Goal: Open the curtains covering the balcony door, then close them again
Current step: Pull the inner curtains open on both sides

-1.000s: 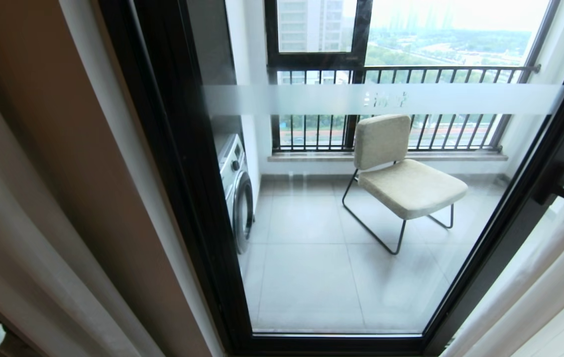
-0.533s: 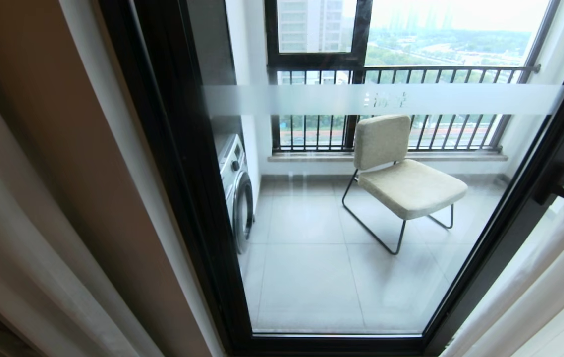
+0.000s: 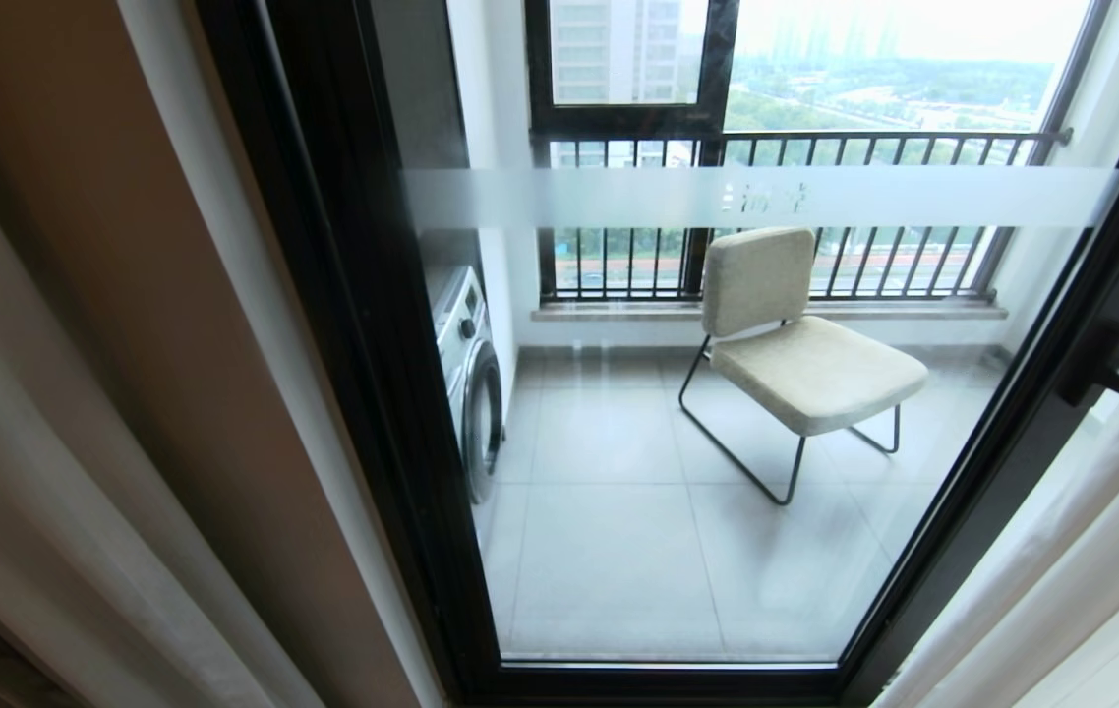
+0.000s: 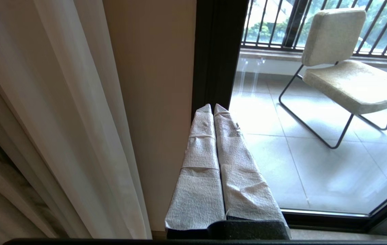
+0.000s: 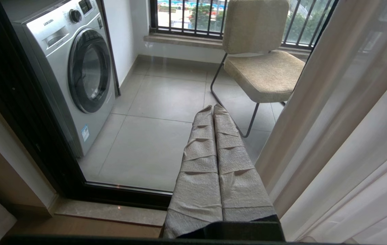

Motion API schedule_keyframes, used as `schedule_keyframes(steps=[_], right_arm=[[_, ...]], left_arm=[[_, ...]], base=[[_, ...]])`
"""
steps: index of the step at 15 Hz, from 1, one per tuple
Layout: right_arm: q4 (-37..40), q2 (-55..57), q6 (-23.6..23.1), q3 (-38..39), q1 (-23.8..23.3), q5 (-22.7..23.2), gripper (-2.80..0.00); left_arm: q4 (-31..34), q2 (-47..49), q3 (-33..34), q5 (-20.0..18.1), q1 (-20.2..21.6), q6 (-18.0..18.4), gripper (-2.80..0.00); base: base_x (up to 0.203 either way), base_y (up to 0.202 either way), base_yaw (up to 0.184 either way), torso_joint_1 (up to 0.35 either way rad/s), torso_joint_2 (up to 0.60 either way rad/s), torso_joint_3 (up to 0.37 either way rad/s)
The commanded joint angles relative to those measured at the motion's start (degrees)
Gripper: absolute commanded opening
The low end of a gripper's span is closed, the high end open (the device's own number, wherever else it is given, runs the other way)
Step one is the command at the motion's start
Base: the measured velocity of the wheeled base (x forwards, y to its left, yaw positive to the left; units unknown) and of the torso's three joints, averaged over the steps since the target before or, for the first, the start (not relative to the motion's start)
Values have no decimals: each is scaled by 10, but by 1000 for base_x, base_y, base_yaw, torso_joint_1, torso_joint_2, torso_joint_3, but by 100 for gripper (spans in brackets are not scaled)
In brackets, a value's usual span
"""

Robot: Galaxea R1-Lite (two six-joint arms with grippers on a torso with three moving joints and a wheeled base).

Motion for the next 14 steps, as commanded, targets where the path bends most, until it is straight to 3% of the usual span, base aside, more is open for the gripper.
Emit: schedule_keyframes(steps=[1,14], right_arm=[[-1,0,0,0,0,0,-280],[-1,0,0,0,0,0,-280]], left_arm=[[0,-2,0,0,0,0,-280],[0,-2,0,0,0,-1,-280]], base=[[0,0,0,0,0,0],[0,0,0,0,0,0]])
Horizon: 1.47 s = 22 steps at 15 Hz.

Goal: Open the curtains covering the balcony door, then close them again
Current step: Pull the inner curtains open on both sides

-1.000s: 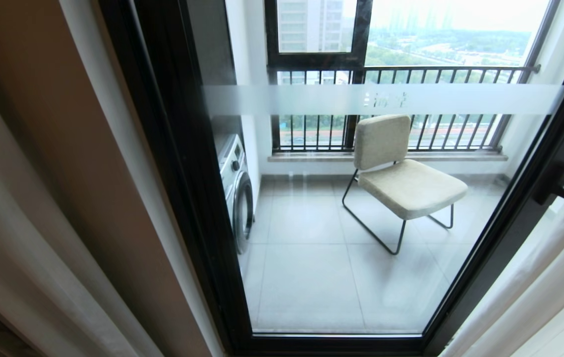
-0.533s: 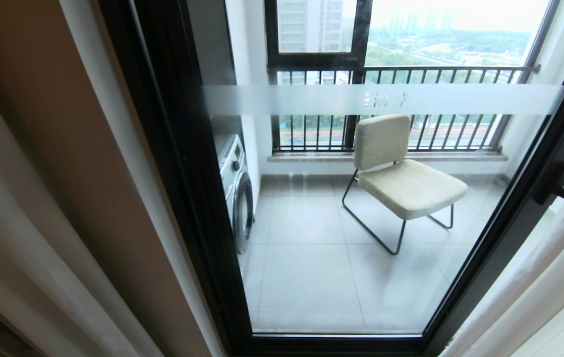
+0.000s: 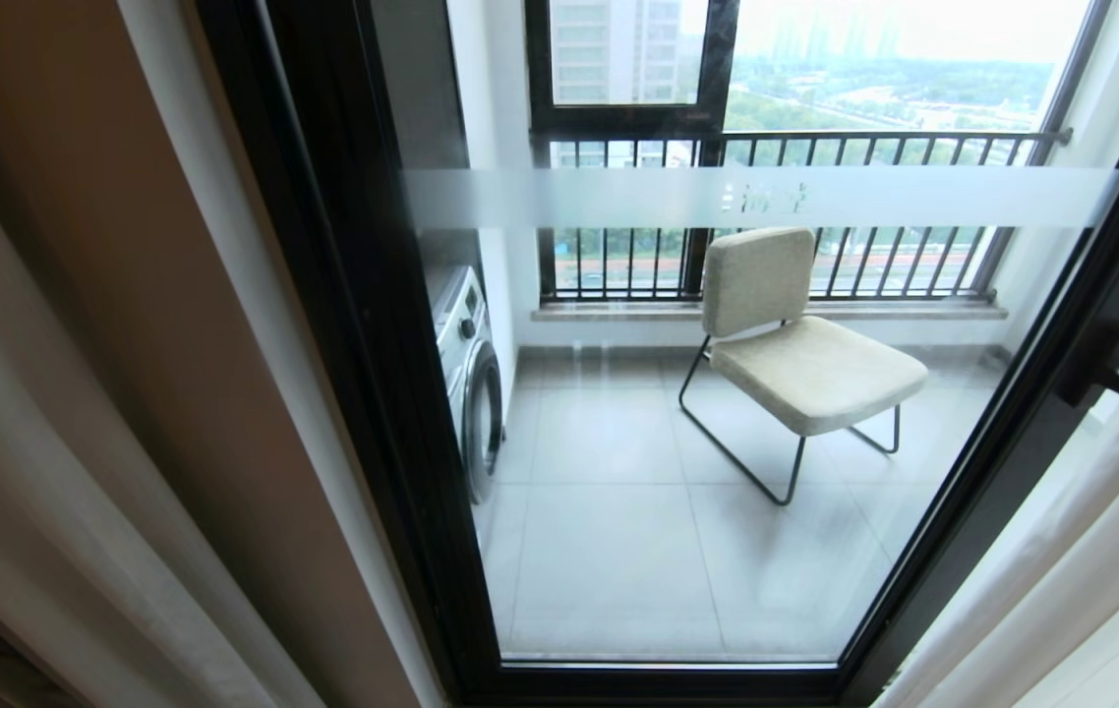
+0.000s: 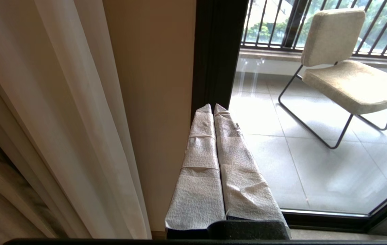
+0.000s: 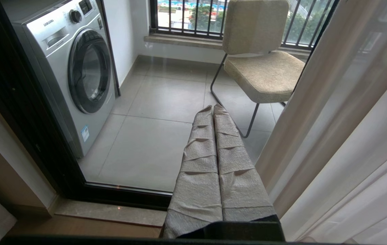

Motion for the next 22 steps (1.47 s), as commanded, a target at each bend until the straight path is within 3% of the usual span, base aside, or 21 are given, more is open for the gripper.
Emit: schedule_keyframes(steps=[1,22], right_arm=[[0,0,0,0,0,0,-280],[0,0,0,0,0,0,-280]], left_arm=[[0,-1,0,1,0,0,-280],[0,-1,0,2,0,-1,-280]], base=[[0,0,0,0,0,0],[0,-12,0,0,0,0]])
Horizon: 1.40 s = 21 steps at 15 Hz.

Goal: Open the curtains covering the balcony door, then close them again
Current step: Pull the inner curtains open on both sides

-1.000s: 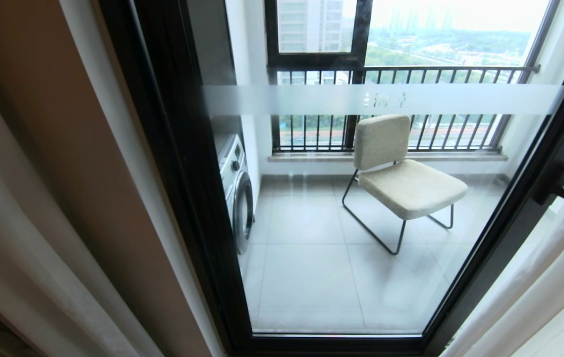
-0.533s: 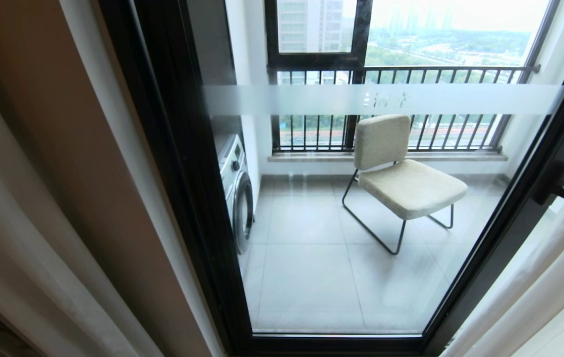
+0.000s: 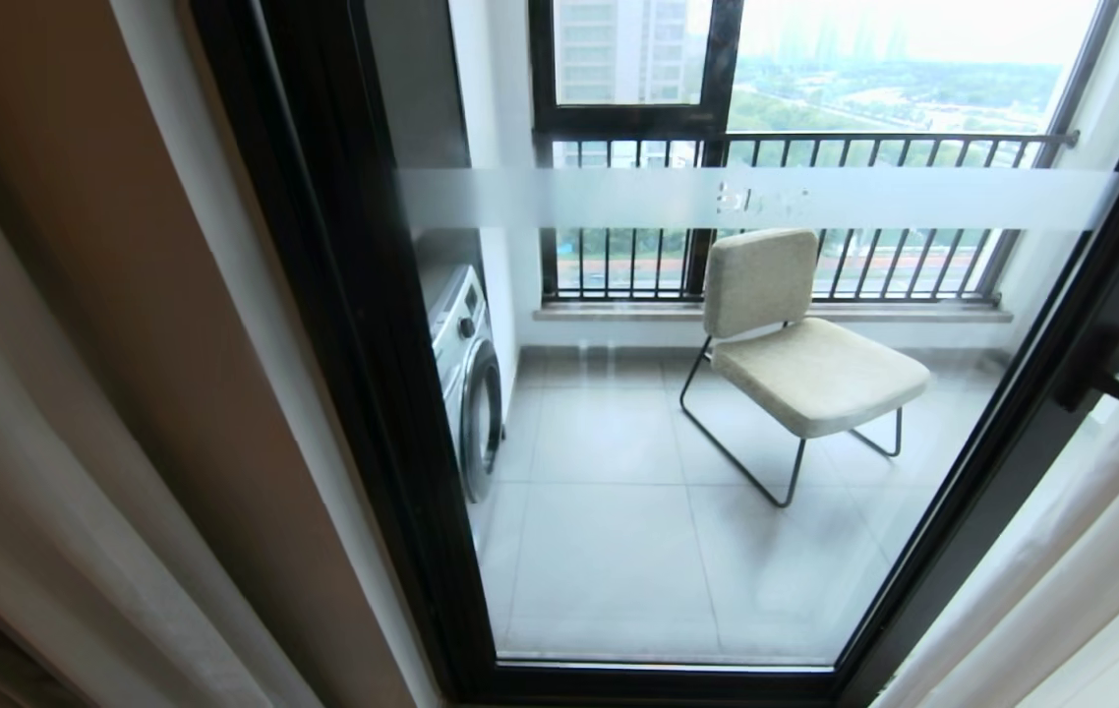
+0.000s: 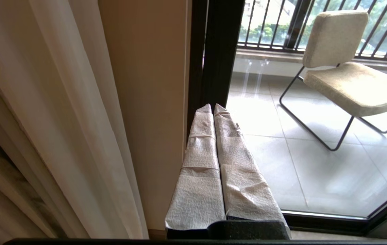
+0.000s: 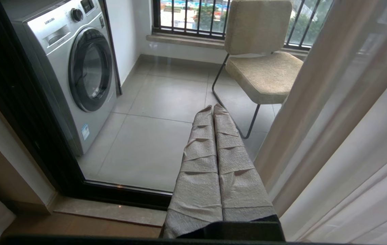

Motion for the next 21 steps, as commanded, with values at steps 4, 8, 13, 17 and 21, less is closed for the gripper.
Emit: schedule_keyframes(steps=[4,8,13,17,21], right_arm=[[0,0,-1,0,0,0,-280],[0,0,-1,0,0,0,-280],[0,0,-1,0,0,0,-280],[0,0,-1,0,0,0,-280],[0,0,-1,0,0,0,-280]], left_arm=[[0,-1,0,0,0,0,-280],[0,-1,0,0,0,-1,-280],[0,-1,0,-1,0,-1,-280],[0,-1,0,0,0,-1,-280],[0,-1,0,0,0,-1,-280]], base=[[0,-193,1,1,3,3],[0,-194,0,4,4,2],[0,-193,1,3,4,3],[0,-190,3,2,1,0],[0,-189,2,3,1,0]])
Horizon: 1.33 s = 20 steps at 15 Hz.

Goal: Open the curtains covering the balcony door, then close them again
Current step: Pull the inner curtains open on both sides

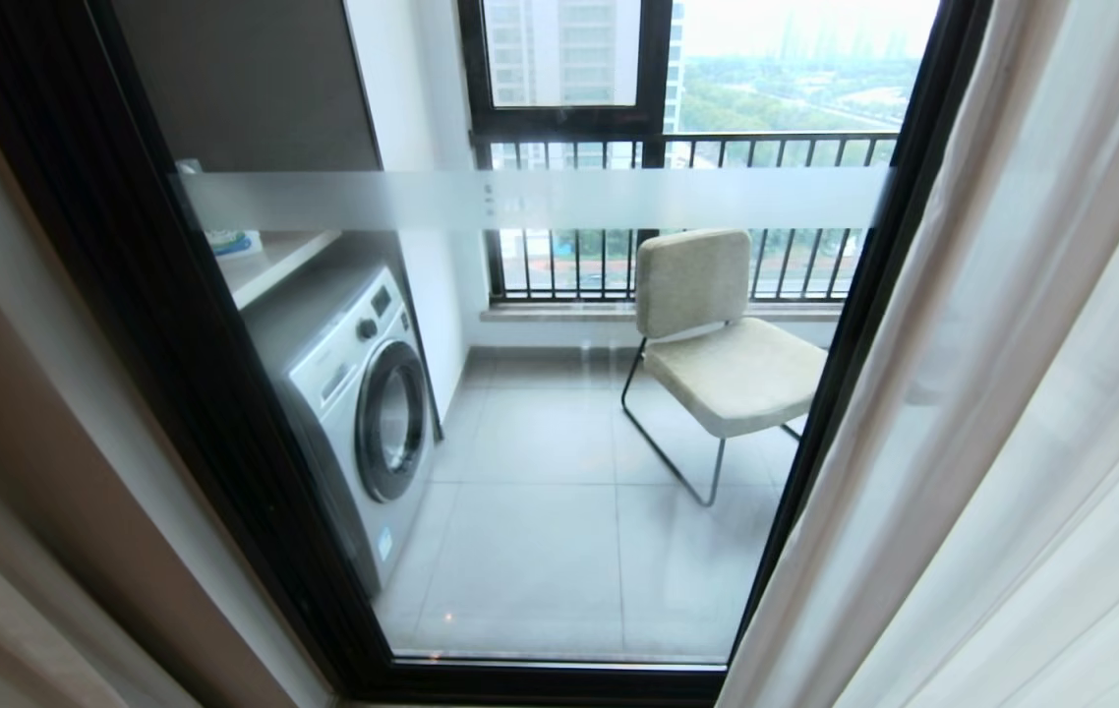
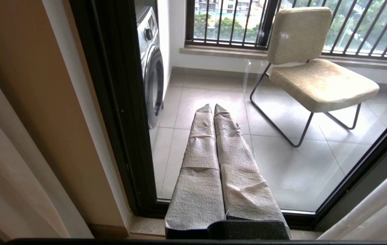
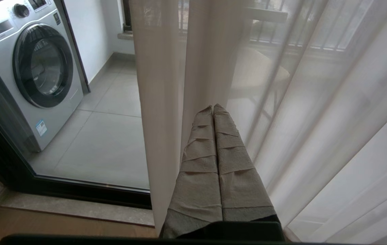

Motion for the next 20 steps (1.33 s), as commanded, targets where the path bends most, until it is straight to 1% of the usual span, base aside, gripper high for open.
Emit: schedule_keyframes(steps=[1,2,20], right_arm=[[0,0,0,0,0,1,-280],[0,0,0,0,0,1,-280],[0,0,0,0,0,1,-280]], left_arm=[[0,-1,0,0,0,0,-280],[0,-1,0,0,0,0,-280],[0,-1,0,0,0,0,-280]], base=[[0,-156,-5,0,-1,1],[0,-99,2,1,-1,2],[0,0,0,0,0,0]])
